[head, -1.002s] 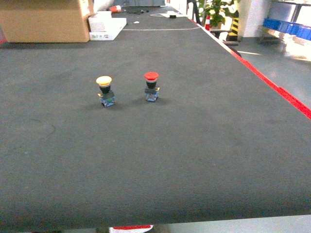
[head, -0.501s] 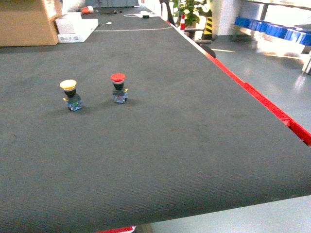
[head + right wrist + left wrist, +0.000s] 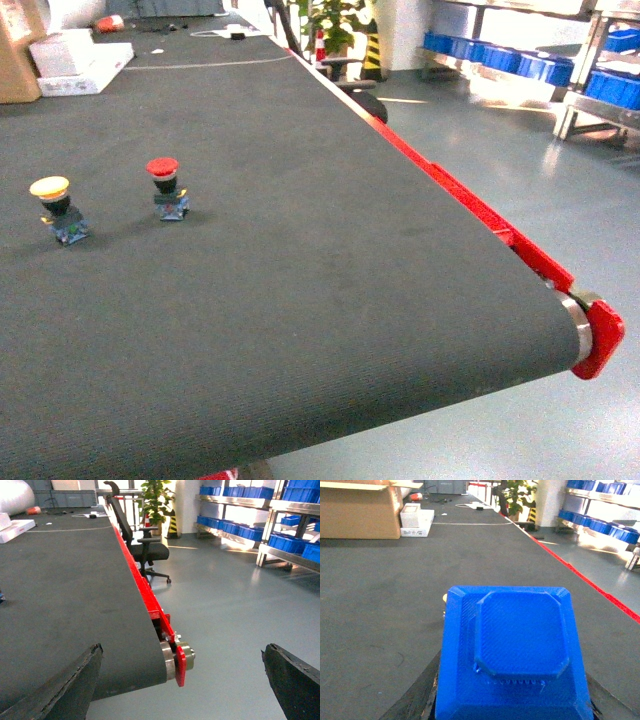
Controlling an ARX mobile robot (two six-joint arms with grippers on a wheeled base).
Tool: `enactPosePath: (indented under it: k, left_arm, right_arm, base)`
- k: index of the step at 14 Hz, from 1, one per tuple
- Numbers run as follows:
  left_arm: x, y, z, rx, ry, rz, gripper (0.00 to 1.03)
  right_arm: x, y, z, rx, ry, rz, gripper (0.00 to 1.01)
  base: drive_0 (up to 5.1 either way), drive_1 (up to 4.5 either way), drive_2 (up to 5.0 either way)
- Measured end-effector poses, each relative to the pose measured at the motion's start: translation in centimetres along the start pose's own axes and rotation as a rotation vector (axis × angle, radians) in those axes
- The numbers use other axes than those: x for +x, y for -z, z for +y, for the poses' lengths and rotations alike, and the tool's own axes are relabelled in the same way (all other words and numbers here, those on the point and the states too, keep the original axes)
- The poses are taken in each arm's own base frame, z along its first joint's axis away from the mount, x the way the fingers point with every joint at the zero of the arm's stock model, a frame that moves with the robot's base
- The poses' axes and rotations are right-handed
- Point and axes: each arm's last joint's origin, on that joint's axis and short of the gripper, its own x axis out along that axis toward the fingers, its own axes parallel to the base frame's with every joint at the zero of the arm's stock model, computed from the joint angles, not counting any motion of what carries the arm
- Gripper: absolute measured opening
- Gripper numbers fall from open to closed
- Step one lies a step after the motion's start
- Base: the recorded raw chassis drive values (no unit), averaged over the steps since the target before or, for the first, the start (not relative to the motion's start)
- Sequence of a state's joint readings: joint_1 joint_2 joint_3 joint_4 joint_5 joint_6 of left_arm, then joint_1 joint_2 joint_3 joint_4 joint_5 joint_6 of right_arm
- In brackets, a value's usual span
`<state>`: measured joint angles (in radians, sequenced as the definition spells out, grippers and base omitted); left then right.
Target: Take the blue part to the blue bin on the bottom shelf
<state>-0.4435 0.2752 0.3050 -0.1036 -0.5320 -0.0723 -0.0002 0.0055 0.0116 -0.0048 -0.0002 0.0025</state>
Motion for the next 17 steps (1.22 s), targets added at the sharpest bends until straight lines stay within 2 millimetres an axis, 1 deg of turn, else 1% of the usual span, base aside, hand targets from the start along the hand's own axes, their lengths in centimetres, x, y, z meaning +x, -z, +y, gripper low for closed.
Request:
enactPosePath:
  k: [17]
  left_arm:
    - [0.00,0.00,0.00,0.001,0.000,0.000,0.43]
  right_arm:
    - [0.00,0.00,0.00,0.000,0.000,0.000,0.98]
  base:
    - [-1.6,-1.56,-1.6]
